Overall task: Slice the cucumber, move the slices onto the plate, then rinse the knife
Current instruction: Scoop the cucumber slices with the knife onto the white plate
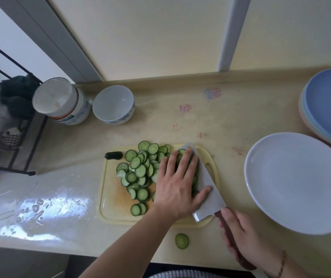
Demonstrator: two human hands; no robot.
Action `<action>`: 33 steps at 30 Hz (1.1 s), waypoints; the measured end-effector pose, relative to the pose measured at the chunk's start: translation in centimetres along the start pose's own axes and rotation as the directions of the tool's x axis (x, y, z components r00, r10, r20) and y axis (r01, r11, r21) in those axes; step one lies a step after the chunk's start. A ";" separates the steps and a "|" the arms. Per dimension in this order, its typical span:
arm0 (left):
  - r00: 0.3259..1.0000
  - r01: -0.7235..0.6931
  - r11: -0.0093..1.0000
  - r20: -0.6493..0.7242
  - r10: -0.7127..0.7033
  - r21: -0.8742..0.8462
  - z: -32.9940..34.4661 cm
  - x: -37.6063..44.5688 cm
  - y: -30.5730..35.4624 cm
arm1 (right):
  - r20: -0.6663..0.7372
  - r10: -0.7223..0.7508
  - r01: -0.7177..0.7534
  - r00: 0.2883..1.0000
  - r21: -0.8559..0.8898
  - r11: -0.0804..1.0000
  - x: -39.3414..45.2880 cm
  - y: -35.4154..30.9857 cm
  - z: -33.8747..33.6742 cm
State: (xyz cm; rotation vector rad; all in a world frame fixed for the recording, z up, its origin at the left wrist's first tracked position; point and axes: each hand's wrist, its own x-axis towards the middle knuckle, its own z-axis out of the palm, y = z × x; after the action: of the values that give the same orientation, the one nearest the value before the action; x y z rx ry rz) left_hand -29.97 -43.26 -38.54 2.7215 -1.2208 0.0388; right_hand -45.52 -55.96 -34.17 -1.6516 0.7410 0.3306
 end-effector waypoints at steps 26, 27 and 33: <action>1.000 -0.006 1.000 0.015 0.006 -0.010 -1.4 0.3 0.9 | 0.065 -0.028 0.022 0.998 0.082 0.996 0.0 0.8 -1.0; 1.000 -0.005 1.000 0.015 0.005 -0.004 -1.5 0.3 0.9 | 0.068 -0.024 0.019 0.997 0.081 0.997 0.0 0.7 -1.0; 0.999 0.012 1.000 0.043 -0.013 0.013 -1.8 0.2 1.0 | 0.065 -0.040 0.036 0.997 0.058 0.998 0.1 0.6 -1.0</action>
State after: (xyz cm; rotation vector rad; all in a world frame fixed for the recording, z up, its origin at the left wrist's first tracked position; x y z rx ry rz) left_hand -30.49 -43.80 -36.65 2.7546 -1.2188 -0.0143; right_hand -45.98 -57.00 -34.45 -1.5916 0.6631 0.3328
